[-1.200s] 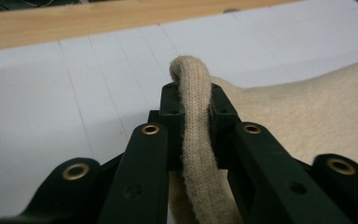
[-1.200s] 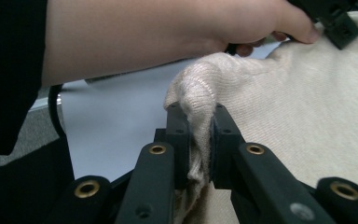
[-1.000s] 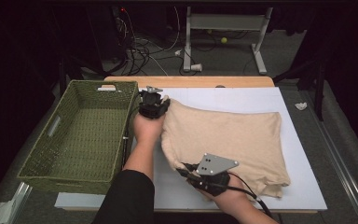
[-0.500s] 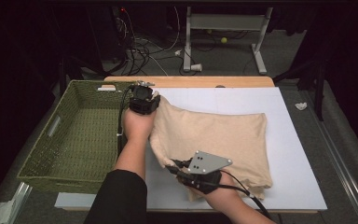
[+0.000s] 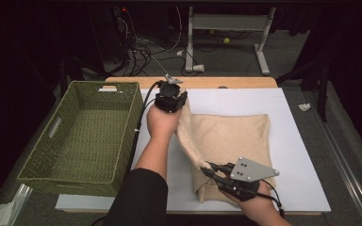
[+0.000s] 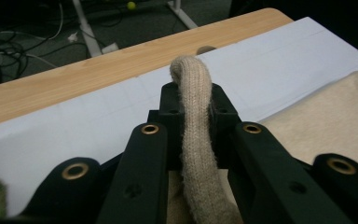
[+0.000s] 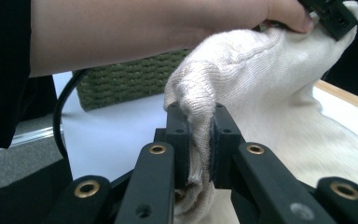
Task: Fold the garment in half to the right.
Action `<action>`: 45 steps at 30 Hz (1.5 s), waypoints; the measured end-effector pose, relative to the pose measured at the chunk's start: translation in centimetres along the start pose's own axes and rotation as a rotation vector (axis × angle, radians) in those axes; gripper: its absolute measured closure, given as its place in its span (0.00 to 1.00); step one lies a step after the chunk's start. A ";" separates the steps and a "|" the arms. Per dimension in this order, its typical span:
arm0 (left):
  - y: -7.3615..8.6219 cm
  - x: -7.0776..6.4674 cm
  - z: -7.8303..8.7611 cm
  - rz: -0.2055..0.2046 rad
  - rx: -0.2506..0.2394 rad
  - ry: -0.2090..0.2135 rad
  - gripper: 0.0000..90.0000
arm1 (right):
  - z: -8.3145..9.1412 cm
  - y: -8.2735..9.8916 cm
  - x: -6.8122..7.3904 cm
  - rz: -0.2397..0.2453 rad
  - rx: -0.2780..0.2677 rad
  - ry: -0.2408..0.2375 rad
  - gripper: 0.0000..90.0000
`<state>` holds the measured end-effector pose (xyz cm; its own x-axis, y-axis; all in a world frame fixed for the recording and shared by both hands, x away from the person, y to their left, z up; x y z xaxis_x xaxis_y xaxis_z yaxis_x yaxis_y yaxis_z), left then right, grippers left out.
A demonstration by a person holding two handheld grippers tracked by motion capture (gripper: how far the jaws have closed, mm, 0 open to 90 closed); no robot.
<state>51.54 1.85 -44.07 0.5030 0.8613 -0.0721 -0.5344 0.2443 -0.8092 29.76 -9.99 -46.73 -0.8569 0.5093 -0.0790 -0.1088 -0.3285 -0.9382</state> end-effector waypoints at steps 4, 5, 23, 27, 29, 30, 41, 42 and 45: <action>-0.6 -1.8 -1.2 -0.016 0.000 0.025 0.85 | 1.4 0.9 -0.8 -0.015 0.002 0.025 0.91; -0.7 -2.4 -1.6 -0.027 0.002 0.035 0.85 | 1.8 1.1 -1.2 -0.020 -0.001 0.033 0.91; -1.7 -10.1 -6.9 -0.050 -0.011 0.173 0.85 | 7.7 5.9 -4.7 -0.072 0.046 0.151 0.91; -1.7 -11.4 -7.6 -0.058 -0.016 0.194 0.85 | 8.5 6.9 -5.0 -0.086 0.060 0.164 0.91; -1.6 -11.9 -7.9 -0.054 -0.014 0.212 0.85 | 8.8 7.2 -5.1 -0.081 0.070 0.174 0.91; -1.5 -12.2 -8.1 -0.049 -0.019 0.221 0.85 | 8.9 7.3 -5.1 -0.070 0.079 0.183 0.91; -0.6 -14.2 -9.3 -0.051 -0.021 0.286 0.85 | 11.6 9.4 -6.3 -0.089 0.128 0.260 0.91; -0.6 -14.4 -9.4 -0.052 -0.025 0.290 0.85 | 11.9 9.8 -6.5 -0.099 0.133 0.264 0.91; -0.6 -15.2 -9.8 -0.054 -0.032 0.305 0.85 | 12.5 10.9 -6.7 -0.134 0.155 0.267 0.91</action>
Point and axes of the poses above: each handheld gripper's, and its own axes: z roughly backward along the jaws, y roughly out of its underside, x roughly to its left, the point moved 8 cm from there along -z, roughly forward along the jaws
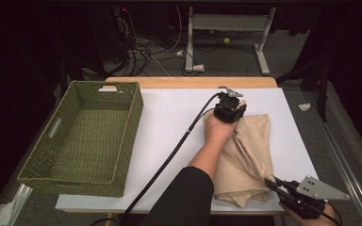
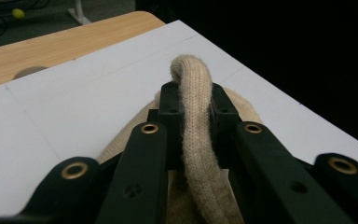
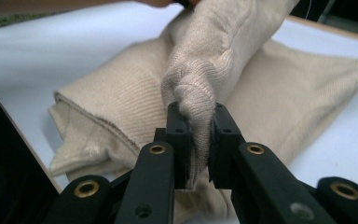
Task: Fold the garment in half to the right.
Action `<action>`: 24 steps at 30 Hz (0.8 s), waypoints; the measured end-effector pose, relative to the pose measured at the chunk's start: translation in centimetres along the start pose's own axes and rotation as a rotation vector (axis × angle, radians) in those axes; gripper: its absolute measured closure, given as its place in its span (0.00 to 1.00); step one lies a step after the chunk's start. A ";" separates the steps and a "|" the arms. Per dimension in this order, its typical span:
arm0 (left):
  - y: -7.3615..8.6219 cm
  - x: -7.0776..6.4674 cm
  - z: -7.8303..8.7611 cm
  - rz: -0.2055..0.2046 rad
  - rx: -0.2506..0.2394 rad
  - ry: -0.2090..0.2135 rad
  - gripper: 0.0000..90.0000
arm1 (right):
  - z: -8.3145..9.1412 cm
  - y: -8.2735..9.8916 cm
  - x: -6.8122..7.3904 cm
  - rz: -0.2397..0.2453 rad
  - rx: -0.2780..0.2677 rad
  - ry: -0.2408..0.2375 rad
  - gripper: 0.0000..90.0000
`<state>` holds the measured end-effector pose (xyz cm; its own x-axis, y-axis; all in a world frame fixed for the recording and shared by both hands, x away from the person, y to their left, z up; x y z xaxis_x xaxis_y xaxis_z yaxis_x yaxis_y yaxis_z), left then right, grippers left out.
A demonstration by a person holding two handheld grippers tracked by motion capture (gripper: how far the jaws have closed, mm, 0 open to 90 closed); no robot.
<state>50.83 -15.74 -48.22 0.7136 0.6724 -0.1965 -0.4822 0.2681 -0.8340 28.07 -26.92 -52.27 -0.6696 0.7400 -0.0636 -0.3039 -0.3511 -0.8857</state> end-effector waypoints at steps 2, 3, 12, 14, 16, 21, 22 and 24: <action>0.1 -0.6 -0.6 -0.016 0.002 0.000 0.84 | 0.0 0.4 -0.1 0.002 0.013 0.003 0.91; 0.1 -0.8 -0.8 -0.020 0.007 0.001 0.84 | 0.0 0.4 -0.1 0.001 0.016 0.005 0.91; 1.2 -1.6 -2.0 -0.040 0.070 0.021 0.78 | -0.2 1.3 -1.0 0.001 0.050 0.024 0.91; 1.2 -1.6 -1.7 -0.026 0.079 0.038 0.68 | -0.3 1.3 -0.9 0.003 0.053 0.022 0.91; 1.2 -1.6 -0.9 -0.014 0.092 0.059 0.62 | -0.3 1.3 -0.9 0.002 0.055 0.019 0.91; 1.9 0.7 3.2 -0.005 0.055 0.025 0.49 | -0.4 1.3 -0.9 -0.014 0.056 0.010 0.91; 2.2 1.4 3.9 0.003 0.052 0.018 0.50 | -0.4 1.3 -0.9 -0.012 0.058 0.013 0.91; 3.1 2.6 5.3 -0.002 0.055 0.003 0.56 | -0.5 1.3 -0.8 -0.006 0.063 0.020 0.91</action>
Point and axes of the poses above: each handheld gripper's, and its own axes: z roughly backward along the jaws, y roughly out of its underside, x roughly to its left, the point moved 8 cm from there along -z, roughly forward along the jaws
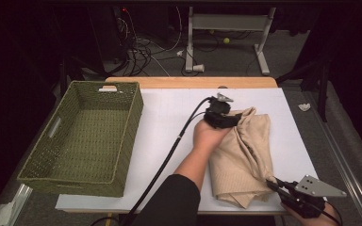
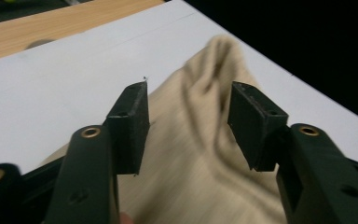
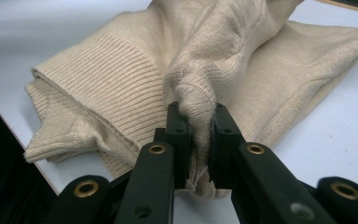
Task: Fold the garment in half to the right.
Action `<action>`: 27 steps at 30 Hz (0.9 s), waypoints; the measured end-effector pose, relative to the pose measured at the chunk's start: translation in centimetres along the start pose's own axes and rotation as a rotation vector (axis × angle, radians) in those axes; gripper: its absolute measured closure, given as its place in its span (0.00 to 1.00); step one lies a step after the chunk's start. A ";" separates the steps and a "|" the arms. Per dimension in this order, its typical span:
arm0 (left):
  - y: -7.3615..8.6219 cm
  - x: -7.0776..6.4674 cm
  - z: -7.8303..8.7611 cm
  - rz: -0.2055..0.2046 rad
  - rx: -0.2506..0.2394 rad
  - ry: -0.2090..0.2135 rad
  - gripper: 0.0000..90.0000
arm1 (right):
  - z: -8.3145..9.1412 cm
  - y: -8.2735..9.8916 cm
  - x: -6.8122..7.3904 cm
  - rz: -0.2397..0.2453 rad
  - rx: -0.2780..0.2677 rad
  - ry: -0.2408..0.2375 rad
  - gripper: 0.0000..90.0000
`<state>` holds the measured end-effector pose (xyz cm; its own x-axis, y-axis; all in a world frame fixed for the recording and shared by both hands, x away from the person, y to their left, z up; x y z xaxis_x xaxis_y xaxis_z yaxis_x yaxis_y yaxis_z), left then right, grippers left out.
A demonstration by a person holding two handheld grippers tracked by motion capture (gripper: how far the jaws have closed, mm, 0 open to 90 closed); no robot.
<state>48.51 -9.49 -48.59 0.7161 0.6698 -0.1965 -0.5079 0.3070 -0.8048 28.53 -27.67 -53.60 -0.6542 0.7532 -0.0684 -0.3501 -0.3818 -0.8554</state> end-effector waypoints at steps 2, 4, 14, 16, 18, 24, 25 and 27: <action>1.1 0.7 1.2 -0.031 0.001 0.025 0.69 | -0.1 0.0 0.1 0.006 0.006 0.007 0.91; 2.1 1.1 1.7 -0.066 0.014 0.009 0.83 | -0.2 0.1 0.1 0.009 0.014 0.010 0.91; 4.1 0.8 -2.1 -0.054 0.054 -0.011 0.83 | -0.2 0.9 0.7 -0.008 0.040 0.012 0.91; 4.2 0.6 -2.8 -0.039 0.040 -0.011 0.84 | -0.1 1.1 0.8 -0.013 0.045 0.009 0.91; 4.1 0.5 -3.2 -0.024 0.034 -0.011 0.86 | 0.0 1.4 1.0 -0.021 0.049 0.001 0.91; 3.3 0.3 -2.1 -0.011 0.028 0.001 0.75 | -0.1 1.5 1.2 -0.034 0.041 -0.010 0.86; 3.2 0.3 -1.4 -0.033 0.031 -0.015 0.72 | 0.0 1.4 1.1 -0.036 0.031 -0.006 0.81; 3.6 0.5 -0.3 -0.072 0.059 -0.045 0.63 | 0.1 1.1 1.0 -0.034 0.018 0.015 0.70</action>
Point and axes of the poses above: each handheld gripper's, and its own axes: z roughly backward along the jaws, y roughly out of its underside, x roughly to its left, the point moved 8 cm from there along -z, roughly forward along the jaws
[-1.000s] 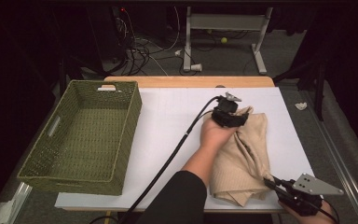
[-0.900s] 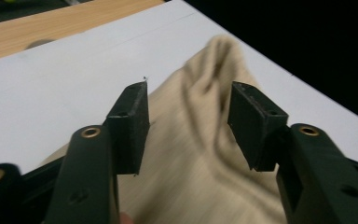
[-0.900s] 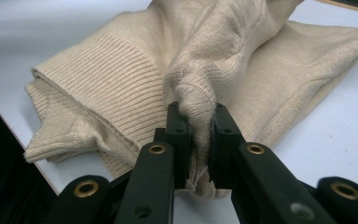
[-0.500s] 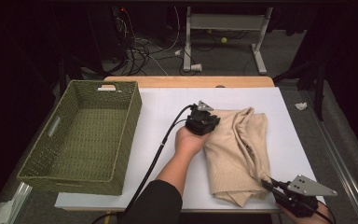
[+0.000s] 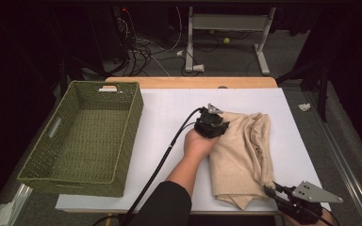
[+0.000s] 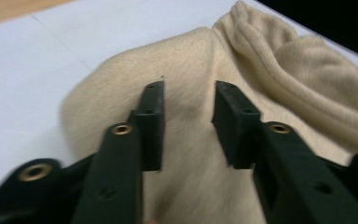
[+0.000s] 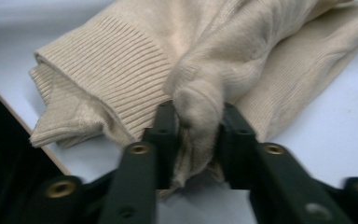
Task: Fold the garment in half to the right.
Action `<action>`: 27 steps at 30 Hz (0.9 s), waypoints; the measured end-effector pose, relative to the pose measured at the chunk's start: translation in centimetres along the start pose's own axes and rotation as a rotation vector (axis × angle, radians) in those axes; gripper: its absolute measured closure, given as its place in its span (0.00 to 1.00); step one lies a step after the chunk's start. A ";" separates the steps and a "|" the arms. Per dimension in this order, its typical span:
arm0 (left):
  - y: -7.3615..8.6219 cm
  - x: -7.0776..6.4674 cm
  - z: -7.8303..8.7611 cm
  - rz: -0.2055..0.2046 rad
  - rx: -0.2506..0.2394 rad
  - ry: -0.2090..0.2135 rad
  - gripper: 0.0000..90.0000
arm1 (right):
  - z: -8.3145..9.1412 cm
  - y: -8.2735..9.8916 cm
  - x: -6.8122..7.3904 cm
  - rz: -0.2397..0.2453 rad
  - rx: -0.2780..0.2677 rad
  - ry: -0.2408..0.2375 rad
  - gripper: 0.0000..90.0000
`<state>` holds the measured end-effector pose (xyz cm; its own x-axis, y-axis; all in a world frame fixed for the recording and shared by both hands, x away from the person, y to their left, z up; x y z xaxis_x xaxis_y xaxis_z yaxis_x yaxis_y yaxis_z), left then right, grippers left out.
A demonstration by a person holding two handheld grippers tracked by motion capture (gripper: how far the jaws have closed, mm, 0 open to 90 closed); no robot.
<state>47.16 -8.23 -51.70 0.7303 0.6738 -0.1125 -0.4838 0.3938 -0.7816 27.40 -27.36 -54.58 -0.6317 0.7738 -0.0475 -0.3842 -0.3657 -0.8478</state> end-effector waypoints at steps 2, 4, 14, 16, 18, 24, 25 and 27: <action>0.6 0.1 1.3 0.004 -0.016 0.008 0.55 | 0.3 -0.6 0.0 -0.019 -0.027 0.011 0.62; 1.4 0.4 3.0 0.031 -0.055 0.013 0.47 | 0.6 -1.1 -0.1 -0.045 -0.055 0.014 0.57; 8.7 0.3 8.1 0.111 -0.082 0.000 0.17 | 0.2 -5.2 -1.3 -0.029 -0.105 0.046 0.63; 10.3 0.2 8.5 0.106 -0.044 -0.019 0.09 | -0.9 -6.0 -1.8 -0.035 -0.089 0.041 0.67; 11.4 -0.1 8.7 0.111 -0.012 -0.007 0.00 | -2.5 -7.0 -2.5 -0.037 -0.065 0.038 0.70; 12.0 -1.0 10.1 0.087 -0.070 0.032 0.00 | -7.7 -8.7 -4.5 -0.053 0.091 0.030 0.72; 12.0 -1.2 10.2 0.080 -0.077 0.035 0.00 | -8.2 -8.7 -4.7 -0.044 0.119 0.039 0.78; 12.4 -1.7 10.2 0.077 -0.069 0.060 0.00 | -8.5 -8.5 -5.1 -0.025 0.136 0.060 0.95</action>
<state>35.04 1.86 -54.93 0.7209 0.6609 -0.2087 -0.5065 0.2969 -0.8095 39.63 -23.84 -51.67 -0.5805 0.8119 -0.0620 -0.4897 -0.4089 -0.7701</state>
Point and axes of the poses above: each handheld gripper's, and its own axes: z roughly backward along the jaws, y roughly out of its underside, x roughly to its left, the point moved 8 cm from there along -z, roughly forward along the jaws
